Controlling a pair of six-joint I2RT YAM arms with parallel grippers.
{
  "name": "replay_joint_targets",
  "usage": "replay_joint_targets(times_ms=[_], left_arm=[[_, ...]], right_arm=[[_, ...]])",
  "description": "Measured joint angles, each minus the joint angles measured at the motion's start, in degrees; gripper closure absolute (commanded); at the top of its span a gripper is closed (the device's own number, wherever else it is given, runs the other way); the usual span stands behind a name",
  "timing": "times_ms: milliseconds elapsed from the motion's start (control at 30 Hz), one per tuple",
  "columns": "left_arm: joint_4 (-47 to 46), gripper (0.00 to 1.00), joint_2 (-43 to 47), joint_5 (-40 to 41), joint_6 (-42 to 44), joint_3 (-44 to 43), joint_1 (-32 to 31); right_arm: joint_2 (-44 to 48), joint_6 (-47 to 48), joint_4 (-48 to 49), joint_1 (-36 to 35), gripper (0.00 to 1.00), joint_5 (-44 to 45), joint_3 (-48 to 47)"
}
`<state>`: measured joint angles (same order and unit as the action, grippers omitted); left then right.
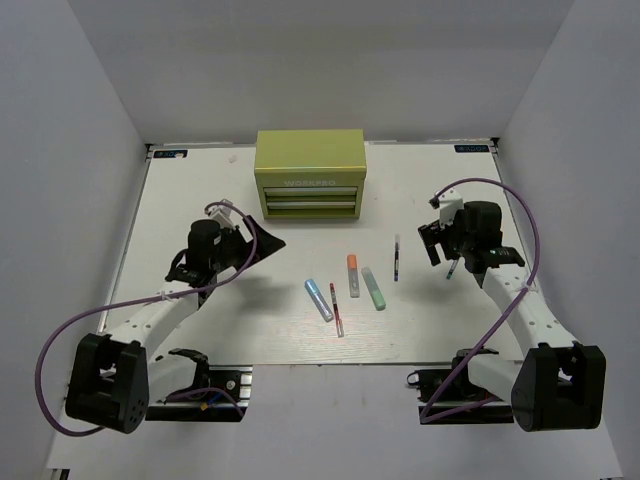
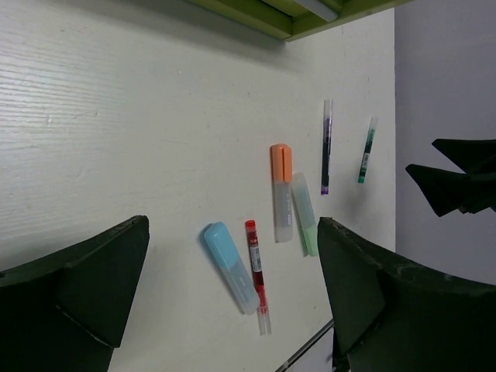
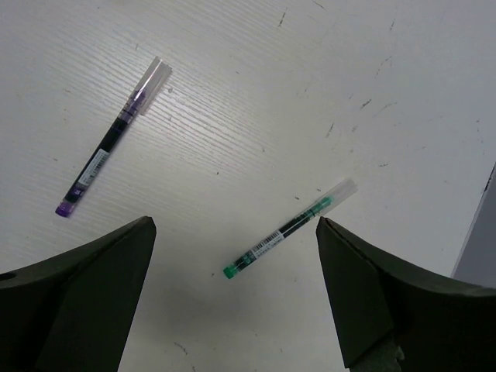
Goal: Sort the stationery into containers
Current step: Open the drawer
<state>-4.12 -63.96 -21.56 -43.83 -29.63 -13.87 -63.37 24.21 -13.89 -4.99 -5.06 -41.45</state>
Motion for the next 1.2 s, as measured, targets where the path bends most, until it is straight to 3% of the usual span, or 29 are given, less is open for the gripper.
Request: replay_joint_targets(times_ms=[133,267,367,400,433,467,500,533,600,633,667,700,733,800,967,1200], left_arm=[[-1.40,0.02,-1.77,1.09,-0.39,-1.01,-2.38],[-2.80,0.09,-3.39,2.25,-0.70,-2.08,-4.31],[-4.20,0.22,-4.72,3.43,-1.05,-2.69,-5.70],[-4.63,0.35,-5.16,3.89,-1.14,-2.91,-6.08],[-5.25,0.41,-5.62,4.46,-1.42,-3.15,-6.56],[-5.95,0.46,-6.08,4.96,-1.66,-3.30,-6.93],[-6.84,0.57,-6.54,5.51,-1.90,-3.45,-7.17],[-7.96,0.64,-7.02,6.01,-2.43,-3.54,-7.56],[-10.47,0.70,-8.57,7.10,-3.41,-3.80,-8.22],[-12.26,0.67,-9.73,7.69,-3.87,-3.91,-8.55],[-14.01,0.62,-10.99,8.31,-4.44,-3.98,-8.85],[-15.69,0.54,-12.37,9.03,-5.11,-4.00,-9.22],[-17.62,0.44,-13.90,9.77,-6.01,-4.04,-9.53],[-21.16,0.35,-16.98,11.50,-7.74,-4.11,-10.25],[-31.21,0.31,-24.57,17.77,-12.20,-4.31,-12.09],[-45.75,0.28,-32.92,28.85,-17.35,-6.91,-13.84]], right_arm=[[-0.02,1.22,-0.61,0.00,0.10,-0.09,-0.02],[-0.44,2.40,-1.86,0.00,0.10,-1.22,-0.24],[-1.49,3.28,-2.89,0.00,0.10,-1.70,-1.53],[-1.90,3.52,-3.15,0.00,0.10,-2.08,-2.12],[-2.34,3.74,-3.41,0.02,0.22,-2.54,-2.86],[-2.73,4.61,-3.85,0.00,0.60,-3.54,-3.85],[-2.80,5.49,-4.26,0.00,0.76,-4.57,-4.66],[-2.80,5.55,-4.70,0.00,0.80,-6.12,-5.64],[-2.71,5.77,-5.01,-0.07,0.64,-9.92,-7.72],[-2.71,5.77,-5.11,-0.22,0.48,-11.85,-8.76],[-2.71,5.90,-5.11,-0.42,0.19,-14.03,-9.90],[-2.71,6.01,-5.05,-0.74,0.10,-16.22,-11.04],[-2.78,6.51,-4.76,-1.22,0.10,-18.25,-12.20],[-3.23,8.24,-4.24,-2.40,0.10,-22.25,-14.80],[-9.73,11.98,-2.12,-8.22,0.10,-26.14,-24.70],[-24.65,16.31,0.39,-17.90,0.10,-20.11,-39.08]])
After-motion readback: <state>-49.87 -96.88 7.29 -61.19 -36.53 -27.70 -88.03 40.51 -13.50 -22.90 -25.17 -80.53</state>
